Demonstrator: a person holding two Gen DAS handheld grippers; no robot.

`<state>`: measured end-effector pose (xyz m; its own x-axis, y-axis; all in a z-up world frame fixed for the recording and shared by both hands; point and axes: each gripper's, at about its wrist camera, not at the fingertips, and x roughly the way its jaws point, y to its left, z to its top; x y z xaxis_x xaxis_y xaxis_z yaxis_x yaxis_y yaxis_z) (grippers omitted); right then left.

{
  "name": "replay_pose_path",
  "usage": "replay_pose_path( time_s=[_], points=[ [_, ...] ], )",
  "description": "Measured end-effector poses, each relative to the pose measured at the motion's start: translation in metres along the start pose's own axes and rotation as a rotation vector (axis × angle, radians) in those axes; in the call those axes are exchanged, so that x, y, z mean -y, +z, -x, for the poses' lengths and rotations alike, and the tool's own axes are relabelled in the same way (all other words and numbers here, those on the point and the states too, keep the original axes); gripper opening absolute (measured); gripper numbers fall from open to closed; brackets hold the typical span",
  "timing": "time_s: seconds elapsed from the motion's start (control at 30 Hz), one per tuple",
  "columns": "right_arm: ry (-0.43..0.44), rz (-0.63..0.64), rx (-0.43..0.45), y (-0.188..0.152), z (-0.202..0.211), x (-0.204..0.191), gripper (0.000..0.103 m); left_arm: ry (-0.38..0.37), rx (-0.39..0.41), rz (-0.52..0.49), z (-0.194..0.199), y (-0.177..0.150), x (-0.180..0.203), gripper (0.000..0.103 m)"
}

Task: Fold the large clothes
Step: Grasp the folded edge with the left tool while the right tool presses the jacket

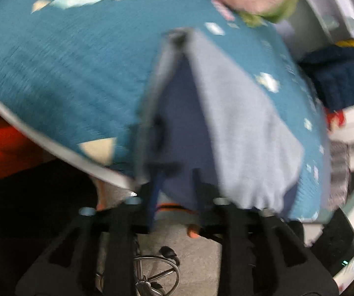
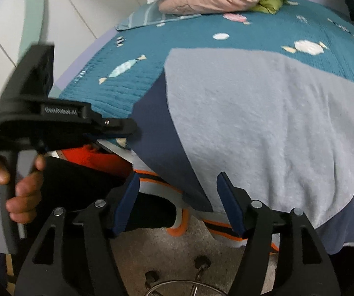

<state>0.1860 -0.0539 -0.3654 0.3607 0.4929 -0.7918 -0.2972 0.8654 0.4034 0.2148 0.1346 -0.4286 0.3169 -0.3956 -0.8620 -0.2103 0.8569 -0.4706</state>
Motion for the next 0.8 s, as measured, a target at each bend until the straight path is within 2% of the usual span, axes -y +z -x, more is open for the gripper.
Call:
replay_pose_path(
  time_s=[0.07,0.17,0.43,0.47,0.53,0.6,0.67,0.73,0.77,0.8],
  points=[
    [0.003,-0.002,-0.006,0.0,-0.002,0.001,0.062,-0.006,-0.014,0.035,-0.01,0.002,-0.013,0.037],
    [0.006,0.012,-0.016,0.0,-0.007,-0.002,0.062,-0.012,-0.039,0.034,-0.021,0.002,-0.014,0.038],
    [0.014,0.045,-0.046,-0.002,-0.024,-0.016,0.062,-0.006,-0.051,0.013,-0.019,0.001,-0.008,0.038],
    [0.015,0.047,-0.049,-0.002,-0.025,-0.016,0.062,0.001,-0.057,0.036,-0.019,0.002,-0.01,0.039],
    [0.012,0.055,-0.05,-0.003,-0.026,-0.017,0.062,0.042,-0.058,0.082,-0.02,0.003,-0.013,0.049],
    [0.015,0.049,-0.05,-0.003,-0.027,-0.016,0.062,0.038,-0.043,0.062,-0.02,0.002,-0.014,0.049],
    [0.02,0.036,-0.053,-0.002,-0.029,-0.015,0.062,0.01,-0.078,0.066,-0.029,0.001,-0.014,0.049],
    [0.019,0.033,-0.052,-0.001,-0.031,-0.015,0.062,-0.038,-0.088,0.079,-0.034,0.0,-0.013,0.047],
    [0.019,0.035,-0.051,0.0,-0.031,-0.016,0.062,-0.031,-0.082,0.068,-0.035,0.001,-0.01,0.045],
    [0.022,0.041,-0.05,0.0,-0.031,-0.017,0.062,-0.02,-0.074,0.055,-0.035,0.0,-0.009,0.033]
  ],
)
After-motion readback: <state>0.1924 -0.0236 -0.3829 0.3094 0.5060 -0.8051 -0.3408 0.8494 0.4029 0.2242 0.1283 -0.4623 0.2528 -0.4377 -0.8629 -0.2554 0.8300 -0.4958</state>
